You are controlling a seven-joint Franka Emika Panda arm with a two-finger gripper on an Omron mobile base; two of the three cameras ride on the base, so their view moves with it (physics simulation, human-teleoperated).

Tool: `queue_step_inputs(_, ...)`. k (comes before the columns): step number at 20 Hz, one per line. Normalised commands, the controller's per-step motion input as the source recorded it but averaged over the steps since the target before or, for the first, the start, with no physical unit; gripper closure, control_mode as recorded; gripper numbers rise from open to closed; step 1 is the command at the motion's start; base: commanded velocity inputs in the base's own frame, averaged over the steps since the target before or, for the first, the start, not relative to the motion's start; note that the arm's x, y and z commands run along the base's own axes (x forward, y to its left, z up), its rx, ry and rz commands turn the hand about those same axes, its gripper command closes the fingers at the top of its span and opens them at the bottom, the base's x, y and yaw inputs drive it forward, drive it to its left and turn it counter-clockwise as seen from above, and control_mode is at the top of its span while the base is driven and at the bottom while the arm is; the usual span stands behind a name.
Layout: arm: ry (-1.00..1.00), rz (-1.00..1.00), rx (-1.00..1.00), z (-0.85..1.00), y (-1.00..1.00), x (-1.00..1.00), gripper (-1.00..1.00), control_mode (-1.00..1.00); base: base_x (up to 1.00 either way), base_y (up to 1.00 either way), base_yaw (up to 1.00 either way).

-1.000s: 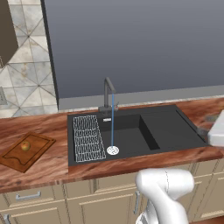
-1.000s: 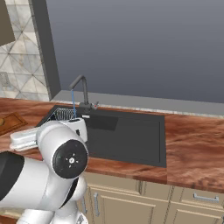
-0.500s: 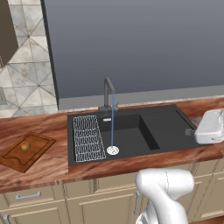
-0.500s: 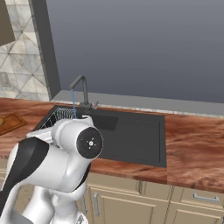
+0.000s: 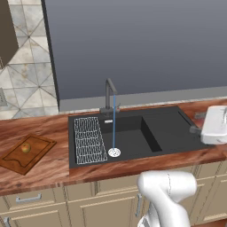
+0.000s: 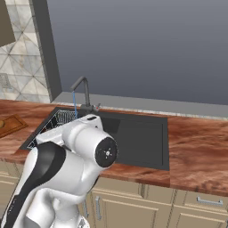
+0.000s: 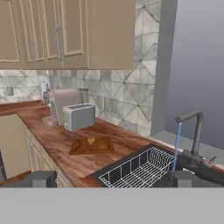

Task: Pick the apple from the sink and place it on the cutting board to airdry. Then turn off the sink faucet.

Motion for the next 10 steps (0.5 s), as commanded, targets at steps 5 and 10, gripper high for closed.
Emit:
queue_step_inputs(5, -0.13, 0.0, 0.17, -0.16, 0.08, 0.34, -1.0, -1.0, 0.0, 0.0, 0.0)
queue_step_inputs(10, -0.09, 0.0, 0.14, -0.16, 0.15, 0.25, -1.0, -1.0, 0.0, 0.0, 0.0)
